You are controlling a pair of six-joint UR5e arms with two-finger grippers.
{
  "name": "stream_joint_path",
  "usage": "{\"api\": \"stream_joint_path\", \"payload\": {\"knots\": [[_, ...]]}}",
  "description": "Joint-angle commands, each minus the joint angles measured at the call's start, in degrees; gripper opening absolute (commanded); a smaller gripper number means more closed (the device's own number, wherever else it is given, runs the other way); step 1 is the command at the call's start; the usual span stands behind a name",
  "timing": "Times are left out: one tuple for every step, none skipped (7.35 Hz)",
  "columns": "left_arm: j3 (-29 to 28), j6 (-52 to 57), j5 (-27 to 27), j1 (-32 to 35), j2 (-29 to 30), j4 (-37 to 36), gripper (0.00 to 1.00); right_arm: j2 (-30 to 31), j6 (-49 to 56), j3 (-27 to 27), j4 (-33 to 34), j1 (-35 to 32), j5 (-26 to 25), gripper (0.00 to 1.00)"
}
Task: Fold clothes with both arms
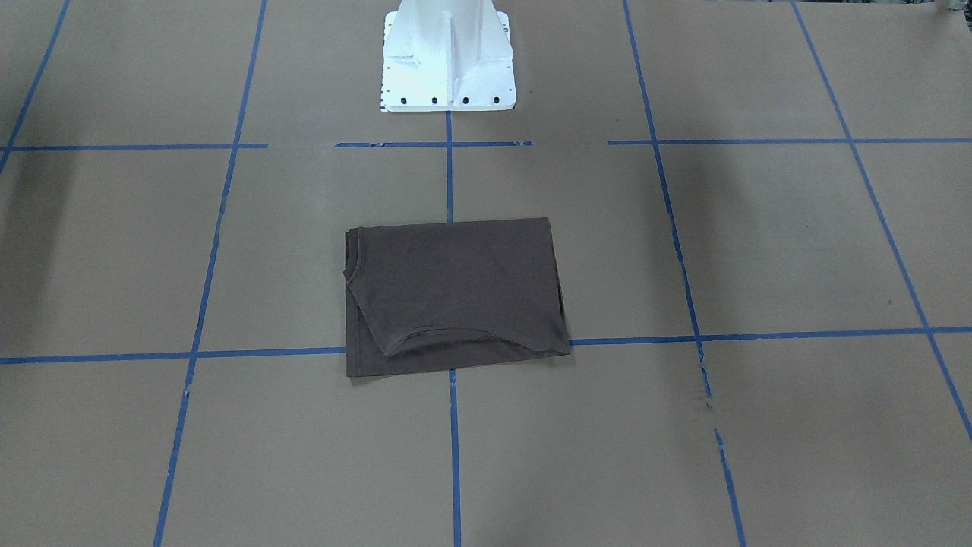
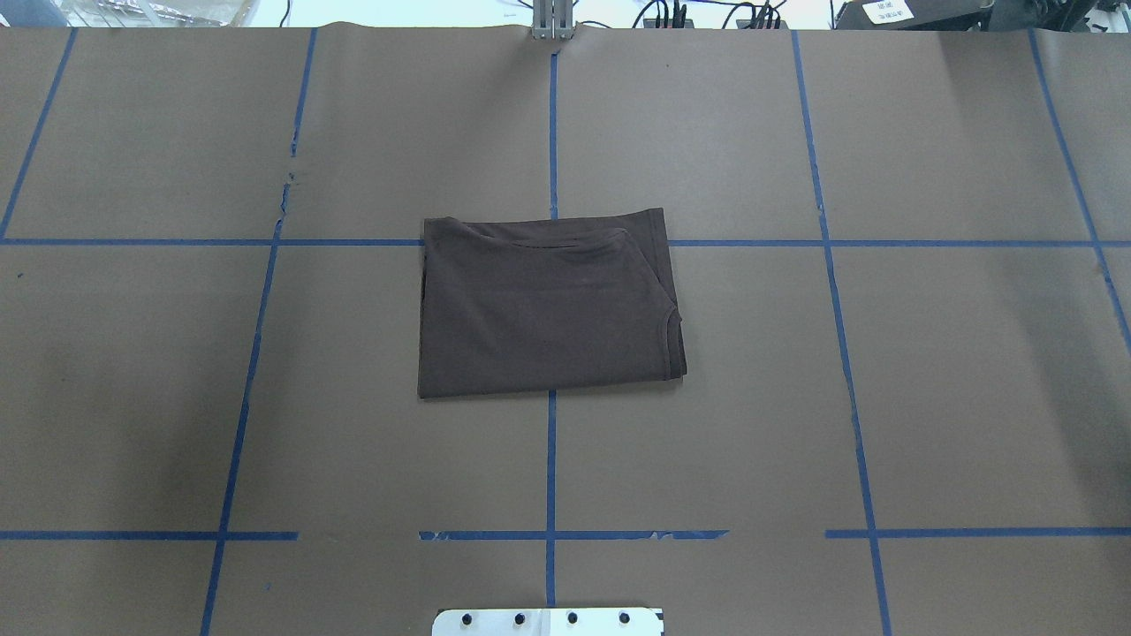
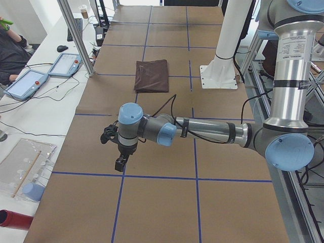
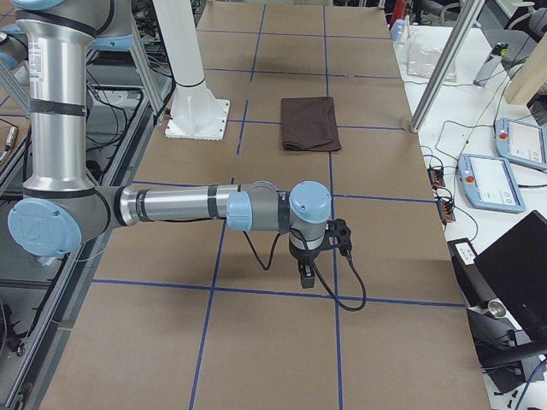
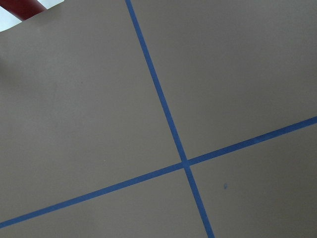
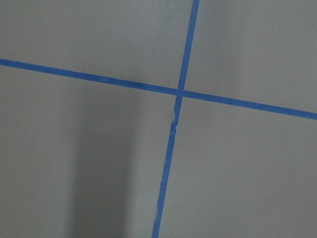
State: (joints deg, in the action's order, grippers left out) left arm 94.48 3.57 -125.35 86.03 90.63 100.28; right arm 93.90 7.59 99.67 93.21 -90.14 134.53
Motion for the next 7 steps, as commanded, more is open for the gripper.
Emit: {"api": "stream_joint_path", "payload": {"knots": [[2.02, 2.65, -3.65, 0.37, -0.71, -8.50, 1.00, -0.12, -1.60, 0.17, 0.30, -0.03, 0.73, 1.00], [1.94, 7.11, -3.76, 1.68, -1.07, -8.70, 1.00, -0.12, -3.70, 0.34, 0.39, -0.03, 2.65, 1.00], [0.98, 8.55, -3.85, 3.95, -1.07, -8.78, 1.00, 0.05, -3.99, 0.26, 0.40, -0.03, 3.54, 1.00], [0.71, 9.00, -6.72, 4.24, -1.59, -8.79, 1.00, 0.05, -3.99, 0.17, 0.40, -0.12, 4.25, 1.00], [0.80, 9.00, -9.10, 4.24, -2.38, -8.44, 1.00, 0.14, -3.99, 0.17, 0.40, -0.21, 4.43, 1.00], [0.54, 9.00, -9.03, 4.15, -2.39, -8.17, 1.00, 0.23, -4.08, -0.01, 0.40, -0.64, 4.43, 1.00], [0.53, 8.92, -8.95, 4.15, -2.39, -8.17, 1.00, 0.84, -4.16, -0.18, 0.48, -1.26, 4.25, 1.00]]}}
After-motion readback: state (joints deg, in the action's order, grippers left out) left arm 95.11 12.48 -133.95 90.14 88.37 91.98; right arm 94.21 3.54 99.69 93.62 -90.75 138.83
